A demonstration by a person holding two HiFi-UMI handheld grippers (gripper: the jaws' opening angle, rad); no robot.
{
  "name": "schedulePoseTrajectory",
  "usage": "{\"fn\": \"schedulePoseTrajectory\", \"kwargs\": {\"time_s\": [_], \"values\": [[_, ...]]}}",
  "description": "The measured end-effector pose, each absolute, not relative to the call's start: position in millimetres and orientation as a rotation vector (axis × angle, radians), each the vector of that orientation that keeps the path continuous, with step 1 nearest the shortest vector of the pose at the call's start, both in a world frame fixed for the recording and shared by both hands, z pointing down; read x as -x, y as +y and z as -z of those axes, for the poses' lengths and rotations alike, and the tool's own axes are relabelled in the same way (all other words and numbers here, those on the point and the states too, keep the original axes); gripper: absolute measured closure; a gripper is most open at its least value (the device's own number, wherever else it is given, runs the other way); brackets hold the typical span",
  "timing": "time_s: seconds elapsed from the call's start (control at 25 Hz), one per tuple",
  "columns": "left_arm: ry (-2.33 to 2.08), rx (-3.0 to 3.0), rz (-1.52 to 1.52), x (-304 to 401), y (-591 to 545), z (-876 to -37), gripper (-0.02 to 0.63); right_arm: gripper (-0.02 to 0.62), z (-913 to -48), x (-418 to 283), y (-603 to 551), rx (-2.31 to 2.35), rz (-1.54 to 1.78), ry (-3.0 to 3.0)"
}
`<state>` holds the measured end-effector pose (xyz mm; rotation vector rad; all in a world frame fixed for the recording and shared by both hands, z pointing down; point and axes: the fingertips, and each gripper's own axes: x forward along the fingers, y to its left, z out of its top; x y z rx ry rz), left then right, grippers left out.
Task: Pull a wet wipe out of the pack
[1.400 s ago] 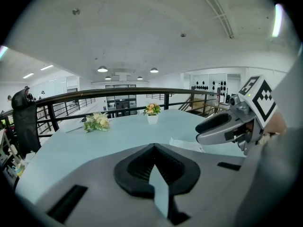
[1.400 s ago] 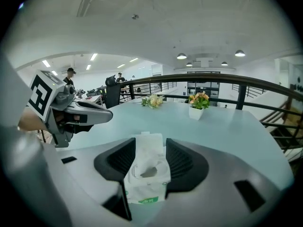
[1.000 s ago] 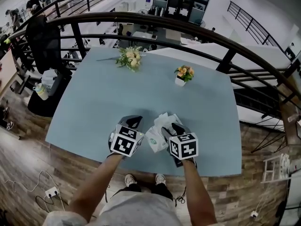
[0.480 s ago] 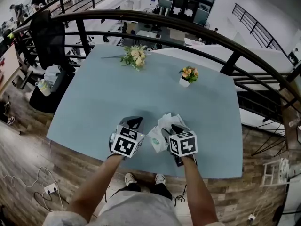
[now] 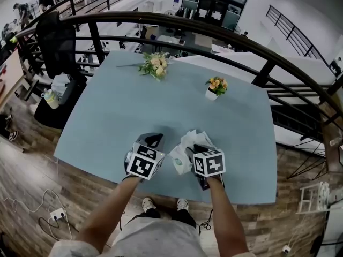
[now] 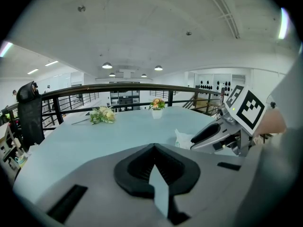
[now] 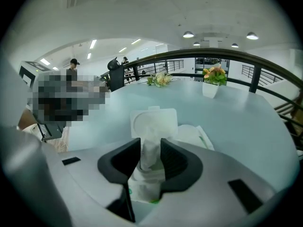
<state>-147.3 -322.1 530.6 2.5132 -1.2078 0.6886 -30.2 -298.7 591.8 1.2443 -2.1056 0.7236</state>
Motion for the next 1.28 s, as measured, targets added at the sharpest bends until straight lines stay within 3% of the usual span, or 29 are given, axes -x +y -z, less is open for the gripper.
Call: {"fn": "schedulePoseTrajectory", "kwargs": {"time_s": [0.24,0.36,0.68,1.28], "values": [[-1.207,-2.517,-0.694,148.1,-324.0,-531.3,0.611,0.472,-593.3,30.1,-299.5,-1.241,-0.736,-2.107],[-1.208,-2.526,-0.691,148.3,-326.5,-529.6,0.611,0.521,-594.1,29.7,-299.4,-1.247,-0.73,-2.099],[-1.192,-2.527,-0.705,146.9,-324.5,-533.8,0.611,0.566,-595.7,28.8,-297.4,-1.253,-0.733,-2.095],[-1.176,-2.532,-0.721,146.6,-324.5,-531.4,0.611,0.583,-596.1,28.7,-297.0,-1.252,-0.731,-2.087]]}}
